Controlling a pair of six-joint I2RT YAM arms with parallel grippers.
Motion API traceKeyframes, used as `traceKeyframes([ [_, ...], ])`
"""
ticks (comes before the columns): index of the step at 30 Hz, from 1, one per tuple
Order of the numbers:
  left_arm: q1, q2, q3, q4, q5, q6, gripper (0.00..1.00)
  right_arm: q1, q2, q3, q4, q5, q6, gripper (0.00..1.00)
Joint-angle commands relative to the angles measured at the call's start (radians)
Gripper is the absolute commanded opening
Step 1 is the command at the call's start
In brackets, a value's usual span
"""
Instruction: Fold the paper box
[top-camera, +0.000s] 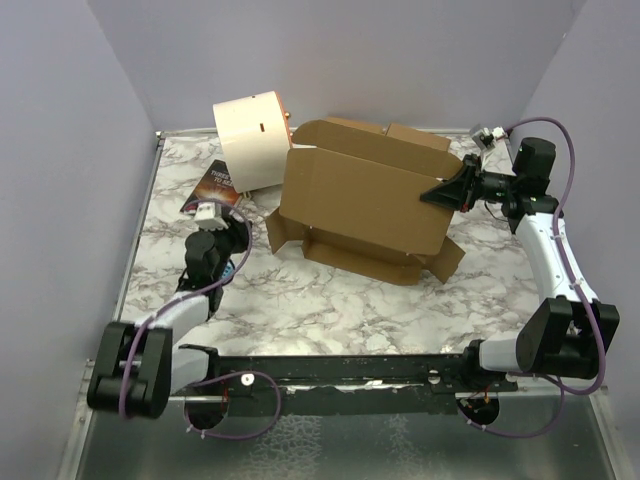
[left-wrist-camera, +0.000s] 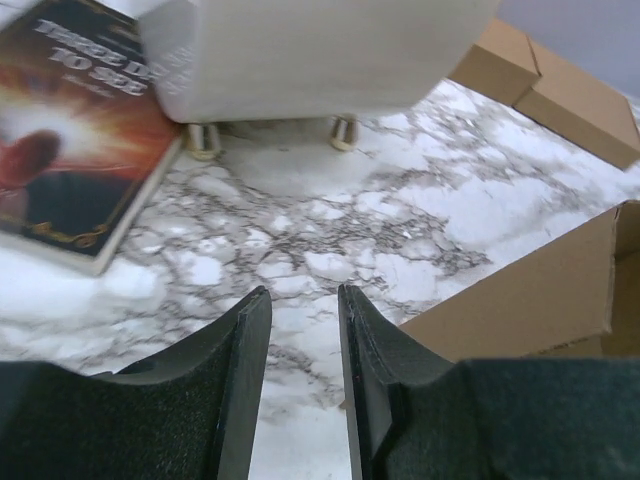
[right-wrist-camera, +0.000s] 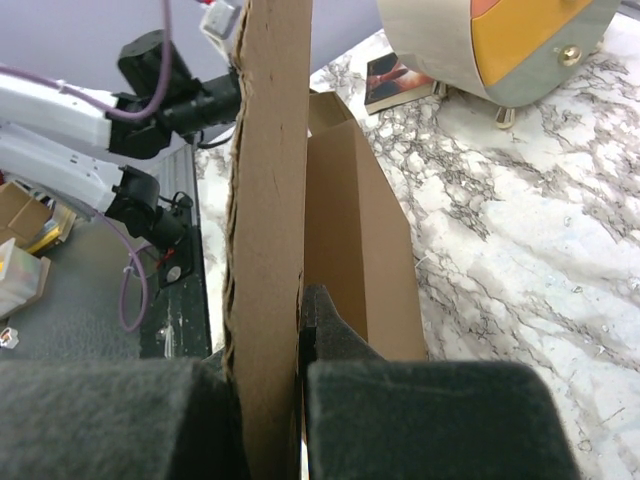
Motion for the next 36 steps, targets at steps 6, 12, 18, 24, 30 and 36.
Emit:
traceKeyframes([
  [6, 0.015, 0.424, 0.088, 0.629, 0.438, -0.023, 0.37, 0.003, -0.033, -0.011, 0.016, -0.008, 0.003, 0.01],
  [12, 0.015, 0.516, 0.047, 0.805, 0.520, -0.015, 0.37, 0.003, -0.029, -0.015, 0.029, -0.017, 0.014, 0.01],
  [18, 0.008, 0.624, 0.004, 1.039, 0.601, -0.054, 0.37, 0.003, -0.028, -0.019, 0.035, -0.021, 0.021, 0.01],
  [24, -0.011, 0.653, -0.009, 1.075, 0.613, -0.031, 0.39, 0.003, -0.024, -0.018, 0.038, -0.022, 0.022, 0.01],
  [30, -0.033, 0.638, 0.003, 1.044, 0.609, 0.027, 0.44, 0.003, -0.022, -0.020, 0.041, -0.025, 0.026, 0.01],
  [36, -0.048, 0.660, 0.011, 1.078, 0.641, 0.041, 0.46, 0.003, -0.021, -0.021, 0.043, -0.025, 0.028, 0.01],
])
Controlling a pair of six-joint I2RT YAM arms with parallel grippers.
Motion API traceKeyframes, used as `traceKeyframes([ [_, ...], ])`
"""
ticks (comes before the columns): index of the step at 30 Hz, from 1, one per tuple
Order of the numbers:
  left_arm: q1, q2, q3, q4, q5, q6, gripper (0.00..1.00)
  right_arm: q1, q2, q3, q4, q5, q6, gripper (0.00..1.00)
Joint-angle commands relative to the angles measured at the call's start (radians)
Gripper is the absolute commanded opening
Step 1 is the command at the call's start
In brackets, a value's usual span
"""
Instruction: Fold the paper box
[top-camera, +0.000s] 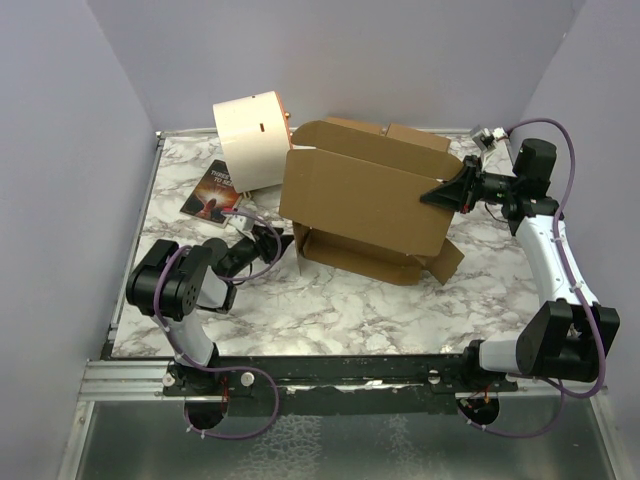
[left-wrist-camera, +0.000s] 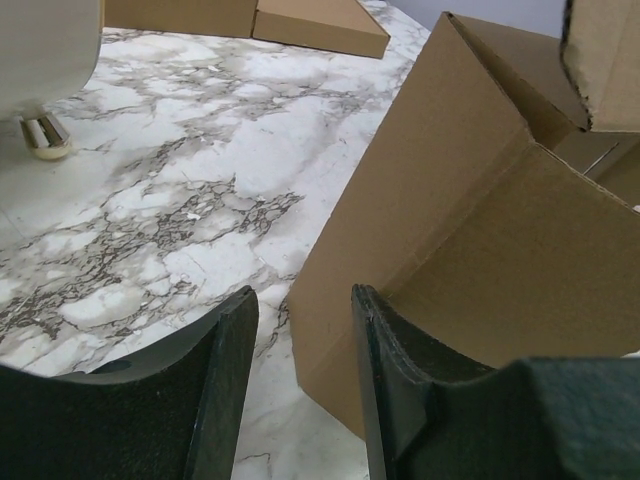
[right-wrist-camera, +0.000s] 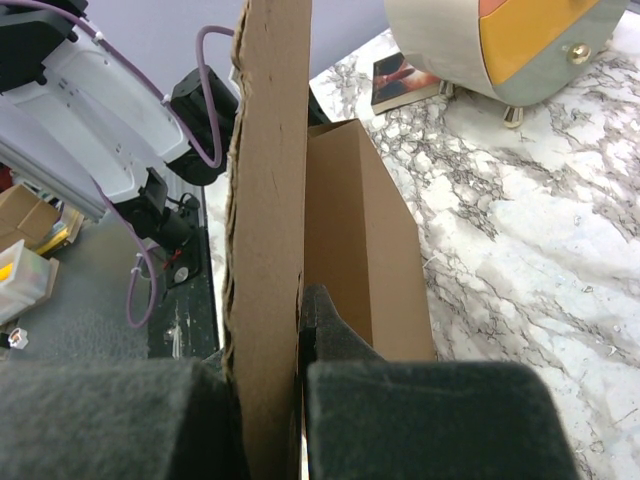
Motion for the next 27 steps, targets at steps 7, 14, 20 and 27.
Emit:
traceKeyframes([
  [7, -0.044, 0.007, -0.007, 0.246, 0.081, 0.086, 0.50, 0.003, -0.004, -0.008, 0.027, -0.022, -0.004, 0.01],
  [14, -0.068, 0.010, 0.007, 0.245, 0.065, 0.107, 0.53, 0.003, -0.008, -0.009, 0.027, -0.025, -0.002, 0.01],
  [20, -0.092, -0.001, -0.007, 0.245, -0.010, 0.153, 0.60, 0.003, -0.004, -0.010, 0.028, -0.029, -0.001, 0.01],
  [27, -0.142, 0.000, -0.002, 0.242, -0.108, 0.208, 0.61, 0.003, 0.000, -0.010, 0.031, -0.037, 0.003, 0.01],
])
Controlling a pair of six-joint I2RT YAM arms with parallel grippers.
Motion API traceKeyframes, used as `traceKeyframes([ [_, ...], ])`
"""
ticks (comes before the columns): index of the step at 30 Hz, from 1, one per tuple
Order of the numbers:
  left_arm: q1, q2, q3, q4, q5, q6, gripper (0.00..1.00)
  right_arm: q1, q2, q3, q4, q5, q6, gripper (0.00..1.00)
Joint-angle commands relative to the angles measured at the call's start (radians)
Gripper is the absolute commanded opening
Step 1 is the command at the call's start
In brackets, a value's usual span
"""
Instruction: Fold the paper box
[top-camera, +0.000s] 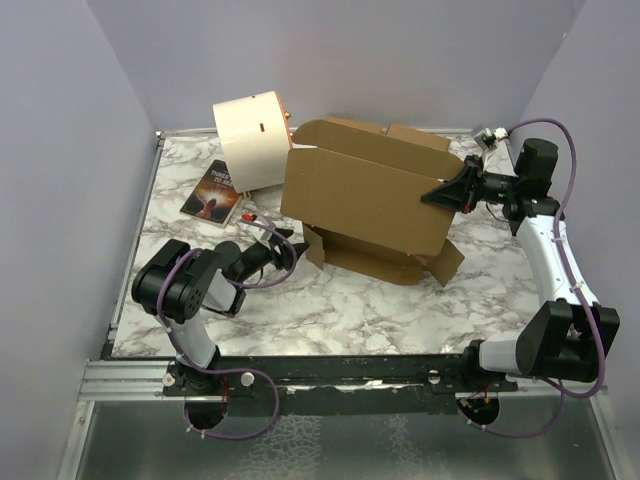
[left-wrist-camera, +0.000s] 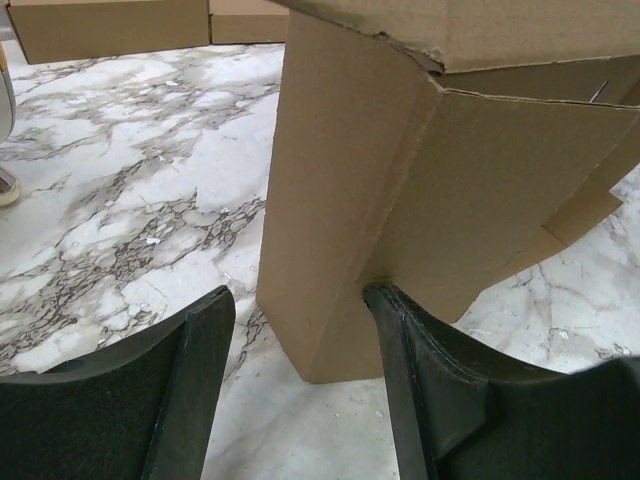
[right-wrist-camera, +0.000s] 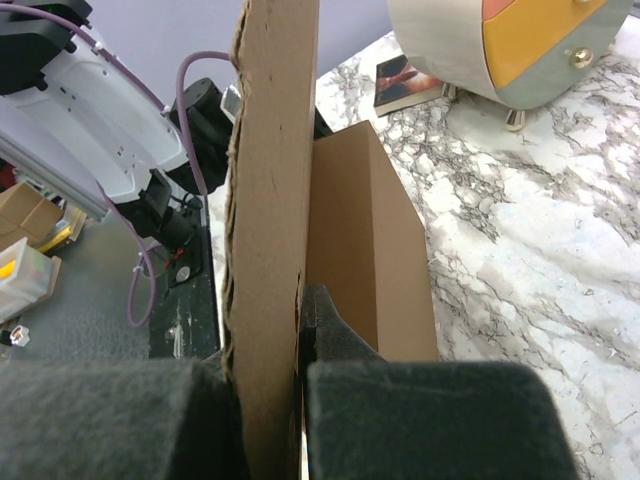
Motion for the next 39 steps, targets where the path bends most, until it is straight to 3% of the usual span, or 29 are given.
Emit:
traceKeyframes([
  [1, -0.027, 0.001, 0.003, 0.242, -0.077, 0.057, 0.61, 0.003, -0.001, -0.011, 0.021, -0.021, -0.003, 0.01],
  [14, -0.096, 0.011, 0.028, 0.243, -0.195, 0.184, 0.65, 0.003, 0.007, -0.010, 0.019, -0.025, 0.003, 0.01],
  [27, -0.118, 0.064, 0.080, 0.243, -0.258, 0.198, 0.64, 0.003, 0.016, -0.007, 0.017, -0.039, 0.008, 0.01],
  [35, -0.128, 0.086, 0.100, 0.243, -0.282, 0.186, 0.53, 0.003, 0.018, -0.004, 0.016, -0.046, 0.011, 0.01],
  [39, -0.131, 0.090, 0.104, 0.243, -0.279, 0.172, 0.39, 0.003, 0.020, -0.004, 0.017, -0.049, 0.012, 0.01],
])
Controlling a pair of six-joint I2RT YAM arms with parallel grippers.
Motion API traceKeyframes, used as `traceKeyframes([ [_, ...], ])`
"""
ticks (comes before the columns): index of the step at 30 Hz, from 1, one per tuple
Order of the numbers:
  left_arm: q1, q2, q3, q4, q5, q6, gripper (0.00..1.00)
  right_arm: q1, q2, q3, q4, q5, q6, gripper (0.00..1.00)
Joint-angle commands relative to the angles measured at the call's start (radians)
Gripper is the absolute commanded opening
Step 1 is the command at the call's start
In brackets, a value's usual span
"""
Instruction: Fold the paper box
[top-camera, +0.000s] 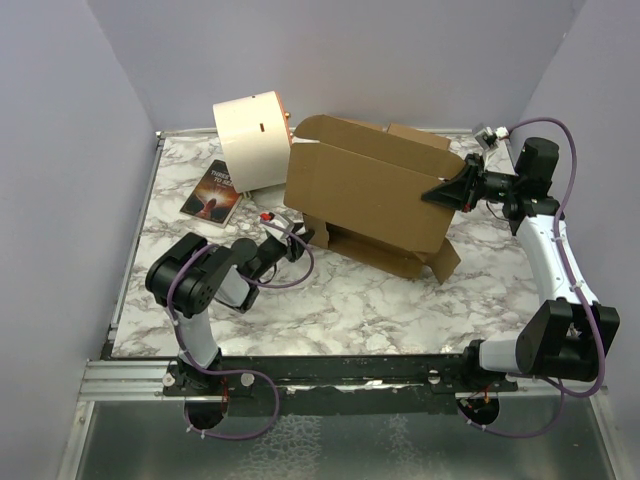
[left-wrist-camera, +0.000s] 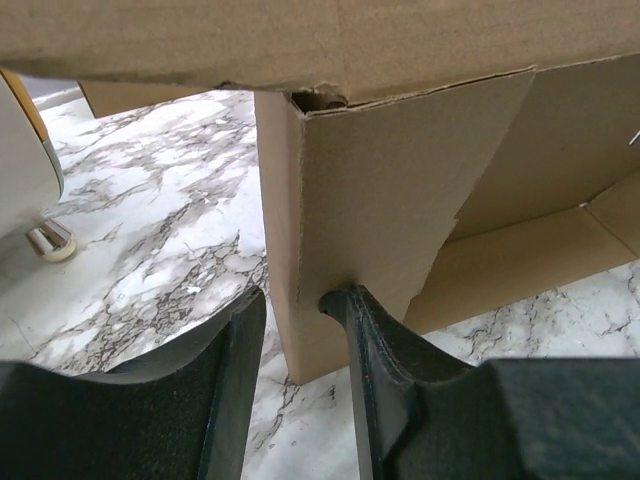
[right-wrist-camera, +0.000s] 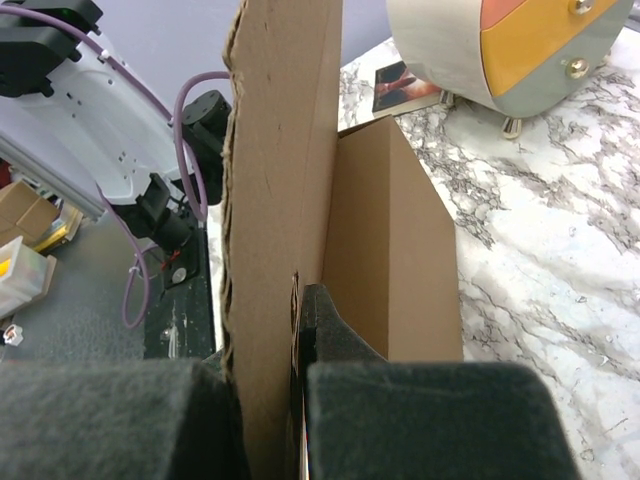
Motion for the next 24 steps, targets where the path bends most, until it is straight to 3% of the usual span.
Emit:
traceKeyframes([
  [1, -0.006, 0.018, 0.018, 0.241, -0.035, -0.006, 0.38, 0.004, 0.016, -0.004, -0.013, -0.043, 0.003, 0.01],
  [6, -0.007, 0.025, 0.026, 0.240, -0.031, -0.013, 0.38, 0.004, 0.016, -0.002, -0.009, -0.048, 0.010, 0.01],
  [9, -0.010, 0.027, 0.032, 0.241, -0.032, -0.011, 0.51, 0.004, 0.017, -0.001, -0.003, -0.050, 0.019, 0.01],
  [14, -0.013, 0.030, 0.035, 0.241, -0.036, 0.002, 0.60, 0.004, 0.024, -0.004, 0.025, -0.063, 0.058, 0.01],
  [24, -0.013, 0.028, 0.051, 0.243, -0.016, -0.001, 0.63, 0.004, 0.038, 0.012, 0.065, -0.007, 0.142, 0.01],
])
